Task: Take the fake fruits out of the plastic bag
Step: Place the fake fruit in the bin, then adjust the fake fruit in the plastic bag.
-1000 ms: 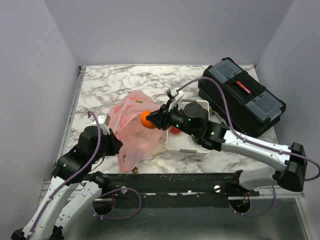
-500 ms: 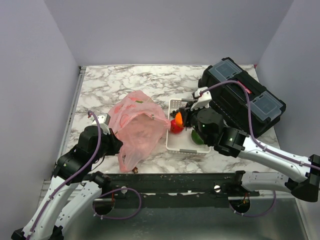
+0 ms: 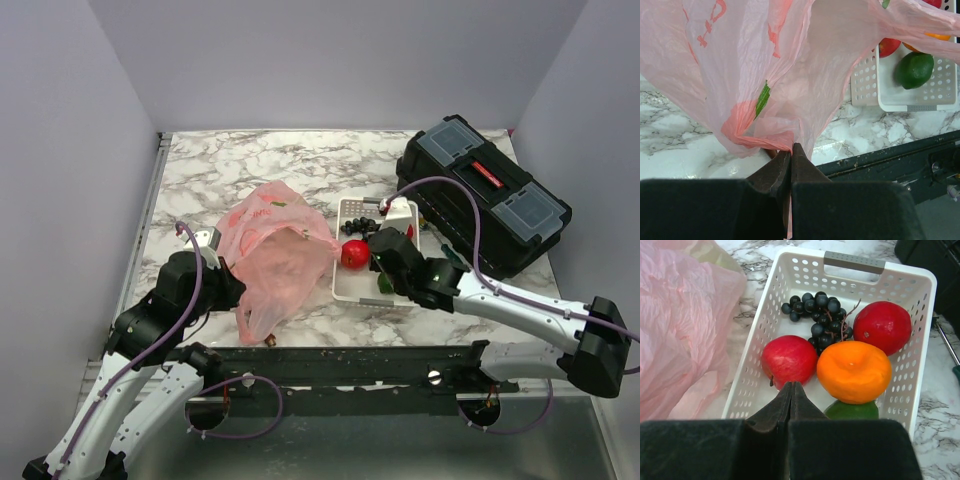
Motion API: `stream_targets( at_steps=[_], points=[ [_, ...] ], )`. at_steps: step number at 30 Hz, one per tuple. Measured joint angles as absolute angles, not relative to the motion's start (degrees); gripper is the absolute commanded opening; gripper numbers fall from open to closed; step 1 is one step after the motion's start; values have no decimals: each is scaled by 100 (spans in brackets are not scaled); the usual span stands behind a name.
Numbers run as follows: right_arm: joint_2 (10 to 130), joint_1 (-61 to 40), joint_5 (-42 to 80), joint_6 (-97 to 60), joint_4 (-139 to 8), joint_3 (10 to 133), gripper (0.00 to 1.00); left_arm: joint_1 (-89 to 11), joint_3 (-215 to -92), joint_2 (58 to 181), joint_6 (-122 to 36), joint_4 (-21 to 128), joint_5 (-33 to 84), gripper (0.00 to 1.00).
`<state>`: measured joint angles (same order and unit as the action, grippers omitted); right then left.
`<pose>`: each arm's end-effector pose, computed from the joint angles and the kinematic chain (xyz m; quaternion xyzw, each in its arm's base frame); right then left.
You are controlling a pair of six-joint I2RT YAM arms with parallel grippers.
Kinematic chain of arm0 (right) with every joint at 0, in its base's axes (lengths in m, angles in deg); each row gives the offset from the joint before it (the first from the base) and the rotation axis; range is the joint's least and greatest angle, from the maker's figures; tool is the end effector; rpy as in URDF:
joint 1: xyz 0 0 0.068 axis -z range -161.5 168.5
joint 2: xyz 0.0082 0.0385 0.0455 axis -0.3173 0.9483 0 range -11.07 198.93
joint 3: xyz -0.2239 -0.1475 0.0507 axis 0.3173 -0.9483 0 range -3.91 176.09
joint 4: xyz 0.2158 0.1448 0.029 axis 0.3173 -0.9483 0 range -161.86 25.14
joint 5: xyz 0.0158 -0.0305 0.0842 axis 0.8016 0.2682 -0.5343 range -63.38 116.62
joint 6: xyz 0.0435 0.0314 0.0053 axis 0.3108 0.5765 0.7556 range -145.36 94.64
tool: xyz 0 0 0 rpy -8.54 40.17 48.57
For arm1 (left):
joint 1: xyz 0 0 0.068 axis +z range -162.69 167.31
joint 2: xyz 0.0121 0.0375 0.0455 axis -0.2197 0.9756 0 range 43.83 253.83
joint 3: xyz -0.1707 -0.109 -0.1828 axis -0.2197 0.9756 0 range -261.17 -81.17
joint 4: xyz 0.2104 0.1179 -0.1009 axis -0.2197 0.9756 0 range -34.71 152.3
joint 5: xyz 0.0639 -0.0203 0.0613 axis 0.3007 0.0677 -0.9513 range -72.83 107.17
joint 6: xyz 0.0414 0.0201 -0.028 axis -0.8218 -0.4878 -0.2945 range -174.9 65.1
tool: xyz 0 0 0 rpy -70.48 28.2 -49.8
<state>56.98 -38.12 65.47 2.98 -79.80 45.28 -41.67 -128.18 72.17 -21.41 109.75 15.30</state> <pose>0.1602 0.2024 0.2794 -0.0514 0.8450 0.0837 0.5257 0.0788 -0.0423 0.3101 -0.0425 0.8891 -0.2238 0.3971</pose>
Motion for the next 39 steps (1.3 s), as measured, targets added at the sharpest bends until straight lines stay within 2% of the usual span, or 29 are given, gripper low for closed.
stream_targets(
  at_steps=[2, 3, 12, 15, 20, 26, 39],
  points=[
    [5771, -3792, 6521, 322, -7997, 4546, 1, -4167, -12818, 7219, -2141, 10973, 1530, 0],
    [5830, -3777, 6486, 322, -8008, 4576, 4, -4167, -12818, 7219, -2141, 10975, 1530, 0],
    [5978, -3753, 5343, 71, -8140, 5726, 48, -4167, -12815, 7219, -2141, 10966, 1533, 0],
    [6107, -3760, 4587, -152, -7932, 6229, 54, -4167, -12813, 7223, -2141, 10960, 1533, 0],
    [6986, -4251, 3739, -511, -7654, 6871, 55, -4167, -12807, 7230, -2141, 10951, 1533, 0],
    [8269, -5213, 3667, -856, -7814, 7455, 55, -4167, -12802, 7188, -2141, 10942, 1530, 0],
    [8772, -5268, 4550, -1099, -7646, 7042, 52, -4167, -12796, 7173, -2141, 10938, 1530, 0]
  ],
)
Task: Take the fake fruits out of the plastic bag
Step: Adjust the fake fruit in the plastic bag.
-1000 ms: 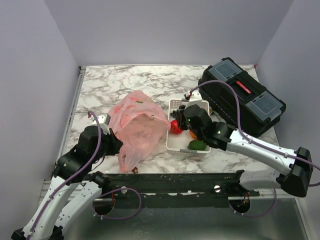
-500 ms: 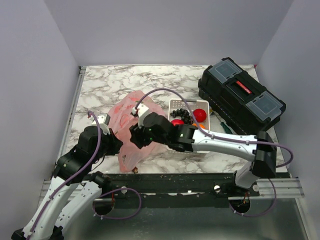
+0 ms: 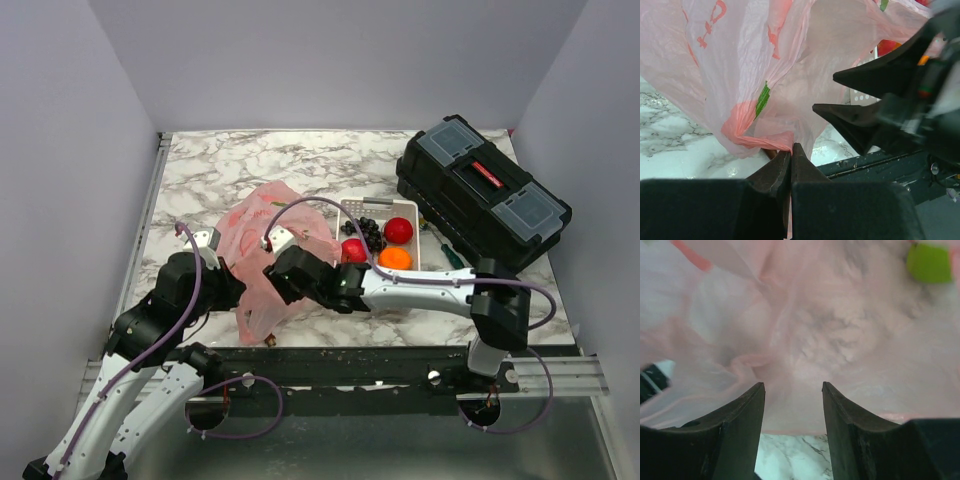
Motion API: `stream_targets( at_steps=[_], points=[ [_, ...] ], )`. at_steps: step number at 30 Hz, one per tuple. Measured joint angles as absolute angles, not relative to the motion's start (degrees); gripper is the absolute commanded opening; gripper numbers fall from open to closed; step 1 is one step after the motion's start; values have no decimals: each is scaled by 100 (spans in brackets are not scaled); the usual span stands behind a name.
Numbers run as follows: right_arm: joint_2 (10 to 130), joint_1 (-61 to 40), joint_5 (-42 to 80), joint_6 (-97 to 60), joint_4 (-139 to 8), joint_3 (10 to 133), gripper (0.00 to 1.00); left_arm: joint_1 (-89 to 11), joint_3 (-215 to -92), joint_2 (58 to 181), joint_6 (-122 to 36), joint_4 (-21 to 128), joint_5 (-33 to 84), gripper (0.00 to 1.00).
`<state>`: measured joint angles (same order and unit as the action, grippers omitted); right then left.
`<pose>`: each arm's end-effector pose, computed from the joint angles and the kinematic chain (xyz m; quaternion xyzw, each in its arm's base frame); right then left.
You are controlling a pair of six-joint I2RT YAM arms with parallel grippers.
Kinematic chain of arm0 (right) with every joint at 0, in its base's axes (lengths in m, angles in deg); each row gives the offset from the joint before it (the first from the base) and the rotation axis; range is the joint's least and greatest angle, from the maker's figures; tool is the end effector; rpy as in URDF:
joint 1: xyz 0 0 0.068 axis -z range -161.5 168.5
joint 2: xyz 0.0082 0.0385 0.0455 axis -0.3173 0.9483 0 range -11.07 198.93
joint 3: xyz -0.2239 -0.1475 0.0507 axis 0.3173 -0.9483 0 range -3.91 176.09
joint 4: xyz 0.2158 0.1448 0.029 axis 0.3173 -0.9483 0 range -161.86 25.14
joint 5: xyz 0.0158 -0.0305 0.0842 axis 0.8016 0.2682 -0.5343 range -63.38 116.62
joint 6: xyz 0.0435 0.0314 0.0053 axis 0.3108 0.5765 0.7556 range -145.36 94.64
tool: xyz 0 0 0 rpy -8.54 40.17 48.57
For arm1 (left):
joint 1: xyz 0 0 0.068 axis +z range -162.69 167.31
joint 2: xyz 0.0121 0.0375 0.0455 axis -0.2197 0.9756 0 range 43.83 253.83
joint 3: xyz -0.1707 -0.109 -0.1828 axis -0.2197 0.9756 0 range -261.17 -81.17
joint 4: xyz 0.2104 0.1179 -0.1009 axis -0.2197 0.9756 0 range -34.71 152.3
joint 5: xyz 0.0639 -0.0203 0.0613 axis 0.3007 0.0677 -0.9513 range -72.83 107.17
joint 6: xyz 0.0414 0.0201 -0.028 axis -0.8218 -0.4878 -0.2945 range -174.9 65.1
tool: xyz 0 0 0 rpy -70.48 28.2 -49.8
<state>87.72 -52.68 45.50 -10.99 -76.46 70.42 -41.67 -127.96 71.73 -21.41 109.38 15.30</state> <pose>0.1385 0.3705 0.2642 -0.3528 0.8087 0.1966 0.4277 0.0781 -0.0419 0.3100 -0.0425 0.8867 -0.2262 0.4010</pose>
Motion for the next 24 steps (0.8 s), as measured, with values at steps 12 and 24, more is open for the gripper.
stream_targets(
  at_steps=[12, 24],
  points=[
    [9648, -5263, 5909, -1896, -5801, 6266, 66, -4167, -12796, 7158, -2141, 10938, 1530, 0],
    [10990, -5189, 6676, -3387, -4352, 7151, 76, -4167, -12796, 7022, -2147, 10938, 1552, 0]
  ],
)
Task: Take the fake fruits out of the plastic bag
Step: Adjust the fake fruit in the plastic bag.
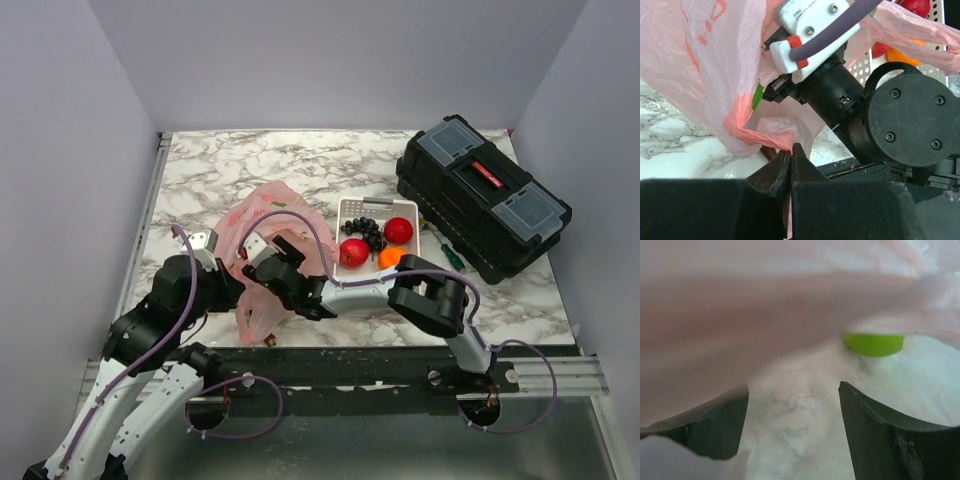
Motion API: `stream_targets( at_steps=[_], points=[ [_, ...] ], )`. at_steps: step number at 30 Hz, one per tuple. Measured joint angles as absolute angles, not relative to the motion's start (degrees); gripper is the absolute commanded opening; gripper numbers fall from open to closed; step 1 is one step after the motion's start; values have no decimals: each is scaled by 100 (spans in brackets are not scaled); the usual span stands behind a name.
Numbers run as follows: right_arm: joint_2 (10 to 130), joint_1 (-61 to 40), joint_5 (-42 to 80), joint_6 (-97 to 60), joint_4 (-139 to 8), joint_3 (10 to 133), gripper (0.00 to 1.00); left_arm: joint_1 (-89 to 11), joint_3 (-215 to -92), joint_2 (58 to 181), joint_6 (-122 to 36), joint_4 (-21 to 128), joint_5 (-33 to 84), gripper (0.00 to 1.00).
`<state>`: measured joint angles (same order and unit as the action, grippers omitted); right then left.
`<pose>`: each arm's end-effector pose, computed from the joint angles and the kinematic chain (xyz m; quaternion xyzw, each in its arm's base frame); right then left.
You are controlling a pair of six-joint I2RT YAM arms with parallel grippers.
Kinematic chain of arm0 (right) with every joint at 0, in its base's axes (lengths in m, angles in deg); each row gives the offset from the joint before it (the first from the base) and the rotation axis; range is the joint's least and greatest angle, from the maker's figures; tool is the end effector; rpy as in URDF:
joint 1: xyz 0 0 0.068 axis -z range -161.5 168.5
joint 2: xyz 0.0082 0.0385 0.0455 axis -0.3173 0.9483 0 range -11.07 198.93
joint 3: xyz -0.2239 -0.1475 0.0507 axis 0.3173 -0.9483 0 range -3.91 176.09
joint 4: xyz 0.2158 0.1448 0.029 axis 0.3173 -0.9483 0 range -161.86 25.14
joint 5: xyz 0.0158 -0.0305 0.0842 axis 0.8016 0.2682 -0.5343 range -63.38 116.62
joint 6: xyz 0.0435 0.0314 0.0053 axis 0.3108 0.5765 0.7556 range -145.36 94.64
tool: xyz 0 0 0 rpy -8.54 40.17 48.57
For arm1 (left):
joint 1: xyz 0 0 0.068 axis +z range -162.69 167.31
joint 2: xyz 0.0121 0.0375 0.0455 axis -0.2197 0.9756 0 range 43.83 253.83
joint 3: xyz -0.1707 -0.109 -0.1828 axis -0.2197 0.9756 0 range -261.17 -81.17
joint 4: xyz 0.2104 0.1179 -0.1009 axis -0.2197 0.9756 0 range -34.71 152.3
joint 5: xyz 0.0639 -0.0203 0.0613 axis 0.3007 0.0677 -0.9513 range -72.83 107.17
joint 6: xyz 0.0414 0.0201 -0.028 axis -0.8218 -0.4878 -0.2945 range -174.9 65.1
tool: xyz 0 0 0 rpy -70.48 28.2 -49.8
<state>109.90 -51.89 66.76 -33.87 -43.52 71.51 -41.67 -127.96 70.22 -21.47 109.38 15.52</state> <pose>0.1769 0.4281 0.1655 -0.3572 0.7274 0.0152 0.5857 0.0735 -0.0395 0.3118 -0.0410 0.8806 -0.2335 0.4102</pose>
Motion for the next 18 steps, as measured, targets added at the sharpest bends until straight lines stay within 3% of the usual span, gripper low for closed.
stream_targets(
  at_steps=[12, 18],
  points=[
    [11408, -4815, 6746, -4478, -4096, 7573, 83, -4167, -12842, 7061, -2235, 10931, 1725, 0],
    [11674, -4625, 6727, -4742, -4089, 7962, 93, -4167, -12979, 7079, -2233, 10938, 1839, 0]
  ],
)
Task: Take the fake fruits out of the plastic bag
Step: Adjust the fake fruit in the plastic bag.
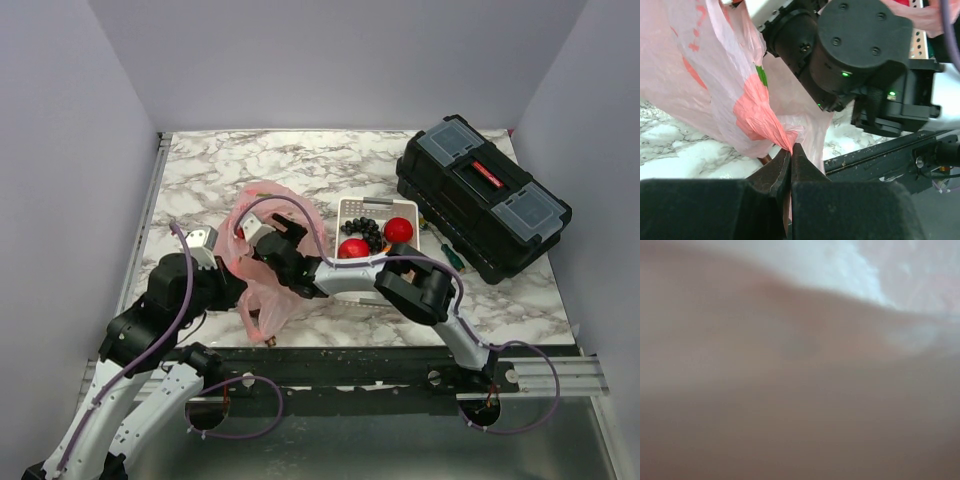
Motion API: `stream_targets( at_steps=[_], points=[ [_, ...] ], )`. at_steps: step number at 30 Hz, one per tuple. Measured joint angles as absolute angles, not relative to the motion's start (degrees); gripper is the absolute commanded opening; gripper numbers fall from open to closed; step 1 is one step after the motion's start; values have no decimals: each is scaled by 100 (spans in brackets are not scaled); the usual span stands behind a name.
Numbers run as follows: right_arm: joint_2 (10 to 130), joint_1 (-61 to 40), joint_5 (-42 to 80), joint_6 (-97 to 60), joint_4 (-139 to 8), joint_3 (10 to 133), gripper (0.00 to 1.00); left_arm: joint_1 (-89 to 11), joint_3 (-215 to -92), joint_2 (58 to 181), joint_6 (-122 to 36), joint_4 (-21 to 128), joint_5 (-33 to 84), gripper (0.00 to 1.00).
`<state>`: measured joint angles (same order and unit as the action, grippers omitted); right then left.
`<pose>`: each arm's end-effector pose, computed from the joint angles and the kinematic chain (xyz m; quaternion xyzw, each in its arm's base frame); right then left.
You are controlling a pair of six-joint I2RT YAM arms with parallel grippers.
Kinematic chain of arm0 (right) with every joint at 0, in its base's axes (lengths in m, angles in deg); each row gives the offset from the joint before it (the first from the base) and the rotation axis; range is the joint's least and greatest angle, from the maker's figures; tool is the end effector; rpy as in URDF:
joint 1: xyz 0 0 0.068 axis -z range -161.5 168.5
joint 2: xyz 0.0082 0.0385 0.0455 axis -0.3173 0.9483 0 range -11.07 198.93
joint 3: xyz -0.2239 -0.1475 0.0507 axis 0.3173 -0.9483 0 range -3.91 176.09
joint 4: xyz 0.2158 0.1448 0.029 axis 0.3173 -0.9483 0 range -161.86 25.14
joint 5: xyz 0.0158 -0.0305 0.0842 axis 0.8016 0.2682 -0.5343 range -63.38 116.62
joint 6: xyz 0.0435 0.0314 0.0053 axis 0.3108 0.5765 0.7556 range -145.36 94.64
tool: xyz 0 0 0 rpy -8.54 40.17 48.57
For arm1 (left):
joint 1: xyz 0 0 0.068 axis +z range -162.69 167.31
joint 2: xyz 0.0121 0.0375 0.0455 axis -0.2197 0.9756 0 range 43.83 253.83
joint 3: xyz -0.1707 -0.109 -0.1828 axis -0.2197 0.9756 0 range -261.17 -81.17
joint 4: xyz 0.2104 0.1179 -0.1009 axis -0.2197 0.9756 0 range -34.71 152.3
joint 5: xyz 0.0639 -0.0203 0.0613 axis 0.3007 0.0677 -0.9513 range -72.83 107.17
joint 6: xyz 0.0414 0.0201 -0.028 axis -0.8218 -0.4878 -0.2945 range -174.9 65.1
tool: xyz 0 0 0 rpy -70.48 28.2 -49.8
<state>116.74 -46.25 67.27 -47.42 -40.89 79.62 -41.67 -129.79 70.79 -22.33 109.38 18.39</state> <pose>0.2317 0.4369 0.1590 -0.3847 0.6955 -0.0704 0.6028 0.0721 -0.0407 0.3207 -0.0224 0.8761 -0.2543 0.4090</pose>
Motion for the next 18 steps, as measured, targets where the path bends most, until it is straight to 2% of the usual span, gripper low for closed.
stream_targets(
  at_steps=[3, 18],
  points=[
    [11823, -4492, 6722, -4834, -4094, 8139, 100, -4167, -13102, 7079, -2235, 10936, 1882, 0],
    [12485, -3996, 6495, -4633, -4175, 9402, 100, -4167, -13141, 7201, -2241, 10938, 1996, 0]
  ],
)
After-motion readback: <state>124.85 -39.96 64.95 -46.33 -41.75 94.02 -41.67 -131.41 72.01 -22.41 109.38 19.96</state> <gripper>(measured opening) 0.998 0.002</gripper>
